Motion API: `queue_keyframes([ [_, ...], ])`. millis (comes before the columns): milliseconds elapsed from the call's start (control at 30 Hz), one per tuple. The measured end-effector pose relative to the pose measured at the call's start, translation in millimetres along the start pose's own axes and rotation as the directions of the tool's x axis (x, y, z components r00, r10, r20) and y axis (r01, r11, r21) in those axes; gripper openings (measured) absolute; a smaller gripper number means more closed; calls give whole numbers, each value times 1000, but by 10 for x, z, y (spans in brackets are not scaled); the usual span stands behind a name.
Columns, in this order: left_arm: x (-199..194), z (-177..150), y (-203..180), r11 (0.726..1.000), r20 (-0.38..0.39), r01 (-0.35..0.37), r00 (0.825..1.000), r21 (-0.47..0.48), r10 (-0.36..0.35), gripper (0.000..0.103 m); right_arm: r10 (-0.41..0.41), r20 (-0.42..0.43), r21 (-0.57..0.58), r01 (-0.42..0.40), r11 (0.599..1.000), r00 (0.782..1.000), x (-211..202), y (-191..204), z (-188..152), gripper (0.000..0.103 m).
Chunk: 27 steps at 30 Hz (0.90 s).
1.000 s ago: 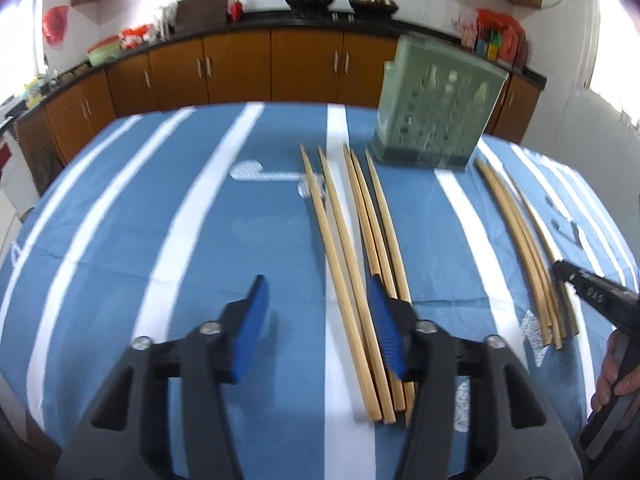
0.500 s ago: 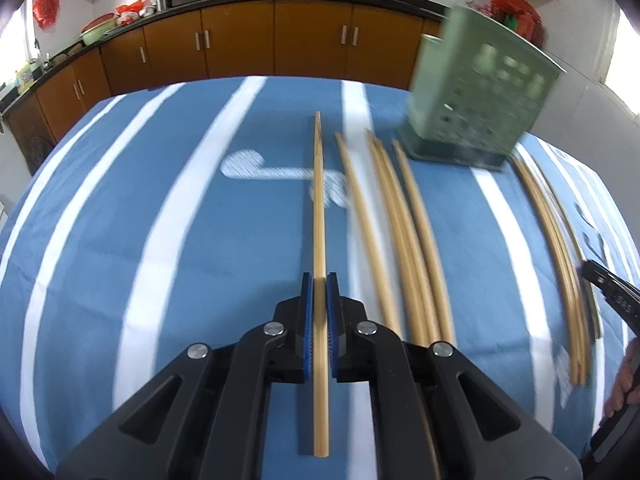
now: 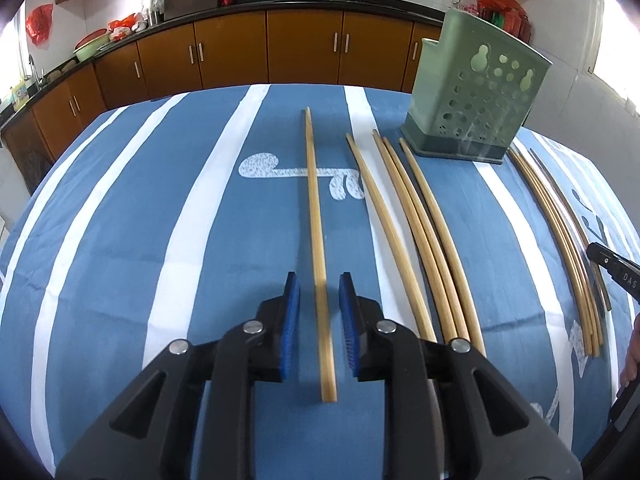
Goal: Organize utensils
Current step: 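Lift both held chopsticks upright and carry them over the green basket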
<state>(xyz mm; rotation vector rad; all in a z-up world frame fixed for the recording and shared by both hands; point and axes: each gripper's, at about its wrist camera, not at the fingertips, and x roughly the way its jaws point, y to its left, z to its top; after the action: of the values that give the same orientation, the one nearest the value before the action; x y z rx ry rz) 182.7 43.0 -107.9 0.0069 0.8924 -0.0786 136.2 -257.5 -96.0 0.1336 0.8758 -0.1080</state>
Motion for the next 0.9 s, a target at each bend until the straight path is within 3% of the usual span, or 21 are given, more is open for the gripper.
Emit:
queue_keyframes([
  [67, -3, -3, 6, 1000, -2, -11, 1000, 2, 11, 8, 0, -5, -10, 0, 1000, 1000, -8, 8, -3, 8],
  [200, -98, -4, 40, 1000, 4, 9, 1000, -13, -9, 8, 14, 33, -5, -14, 1000, 999, -175, -27, 25, 8],
  [433, -571, 178, 103, 999, 142, 21, 990, -24, -17, 8, 19, 188, 13, -22, 1000, 982, -659, -124, 237, 8],
  [633, -1051, 469, 169, 996, 303, 47, 953, -72, -23, 8, 30, 316, 26, -41, 999, 948, -1014, -180, 418, 8],
  [767, -1258, 642, 208, 994, 375, 54, 927, -95, -15, 8, 37, 370, 25, -50, 998, 928, -1142, -176, 531, 8],
  [900, -1375, 776, 210, 994, 407, 46, 914, -99, -2, 8, 47, 388, 23, -61, 998, 921, -1174, -168, 621, 8],
])
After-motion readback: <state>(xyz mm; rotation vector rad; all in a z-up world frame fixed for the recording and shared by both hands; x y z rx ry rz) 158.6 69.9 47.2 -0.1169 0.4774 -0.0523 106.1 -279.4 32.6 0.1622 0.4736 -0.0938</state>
